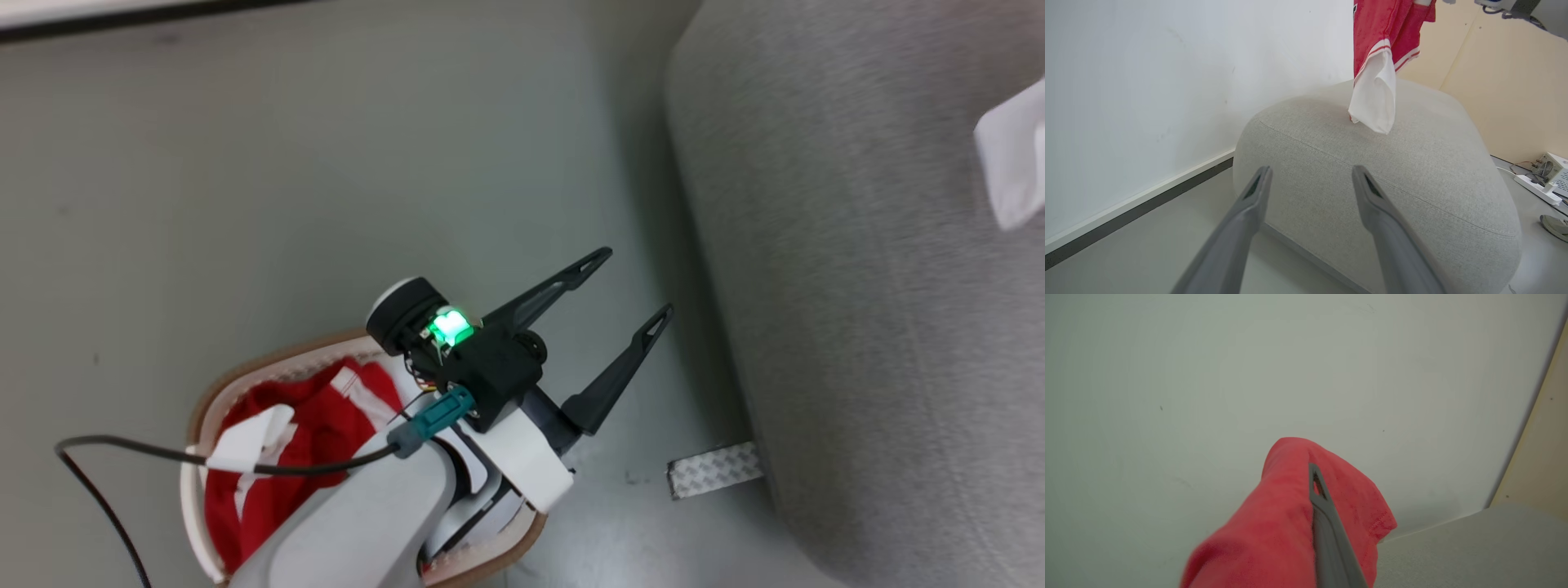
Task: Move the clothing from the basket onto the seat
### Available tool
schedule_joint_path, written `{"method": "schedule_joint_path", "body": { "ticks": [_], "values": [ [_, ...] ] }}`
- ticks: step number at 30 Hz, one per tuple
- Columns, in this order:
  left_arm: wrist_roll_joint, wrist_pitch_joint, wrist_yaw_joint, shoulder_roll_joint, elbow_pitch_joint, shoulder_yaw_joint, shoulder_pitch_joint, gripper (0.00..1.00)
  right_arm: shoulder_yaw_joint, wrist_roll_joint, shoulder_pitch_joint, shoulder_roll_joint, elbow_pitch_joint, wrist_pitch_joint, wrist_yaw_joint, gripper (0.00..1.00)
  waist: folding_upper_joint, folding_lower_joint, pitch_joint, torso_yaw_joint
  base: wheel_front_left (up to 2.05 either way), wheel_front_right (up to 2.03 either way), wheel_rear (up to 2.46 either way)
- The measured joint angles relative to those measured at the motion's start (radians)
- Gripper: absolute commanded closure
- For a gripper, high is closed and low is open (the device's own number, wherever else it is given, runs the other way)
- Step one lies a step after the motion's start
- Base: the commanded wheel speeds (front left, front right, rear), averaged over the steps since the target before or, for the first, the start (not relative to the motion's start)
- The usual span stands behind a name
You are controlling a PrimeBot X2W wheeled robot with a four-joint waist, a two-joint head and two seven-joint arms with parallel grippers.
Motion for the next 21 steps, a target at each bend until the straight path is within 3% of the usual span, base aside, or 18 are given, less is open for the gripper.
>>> {"method": "schedule_joint_path", "body": {
  "ticks": [2, 4, 7, 12, 13, 14, 16, 21],
  "values": [
    [0.002, -0.004, 0.000, 0.002, 0.004, 0.001, -0.011, 0.00, -0.021, -0.052, -0.037, -0.027, 0.058, -0.013, 0.000, 1.00, 0.0000, 0.0000, 0.036, 0.023, 0.00, 0.00, 0.00],
    [0.002, -0.015, 0.000, 0.006, 0.012, 0.004, -0.017, 0.00, 0.040, -0.151, -0.042, -0.071, 0.124, 0.004, 0.000, 1.00, 0.0000, 0.0000, 0.069, 0.044, 0.00, 0.00, 0.00],
    [0.001, -0.029, 0.000, 0.005, 0.030, 0.004, -0.020, 0.00, 0.073, -0.193, -0.028, -0.058, 0.253, 0.061, 0.000, 1.00, 0.0000, 0.0002, 0.108, 0.075, 0.00, 0.00, 0.00],
    [-0.004, -0.047, 0.001, -0.011, 0.052, -0.001, -0.026, 0.00, 0.045, -0.253, -0.024, -0.056, 0.428, 0.128, 0.000, 1.00, 0.0000, 0.0002, 0.140, 0.117, 0.00, 0.00, 0.00],
    [-0.004, -0.048, 0.003, -0.008, 0.060, 0.000, -0.026, 0.00, 0.046, -0.258, -0.023, -0.049, 0.453, 0.149, 0.000, 0.94, 0.0000, 0.0002, 0.140, 0.121, 0.00, 0.00, 0.00],
    [-0.004, -0.049, 0.005, -0.004, 0.067, 0.002, -0.026, 0.00, 0.046, -0.263, -0.024, -0.037, 0.470, 0.158, 0.000, 0.71, 0.0000, 0.0002, 0.137, 0.122, 0.00, 0.00, 0.00],
    [-0.010, -0.057, 0.007, -0.001, 0.077, 0.006, -0.026, 0.00, 0.061, -0.278, -0.033, -0.025, 0.484, 0.165, 0.000, 0.00, 0.0000, 0.0001, 0.126, 0.119, 0.00, 0.00, 0.00],
    [-0.020, -0.072, 0.011, 0.009, 0.109, 0.007, -0.013, 0.00, 0.116, -0.294, -0.044, -0.008, 0.509, 0.167, 0.000, 0.00, 0.0000, 0.0000, 0.081, 0.104, 0.00, 0.00, 0.00]
  ]
}}
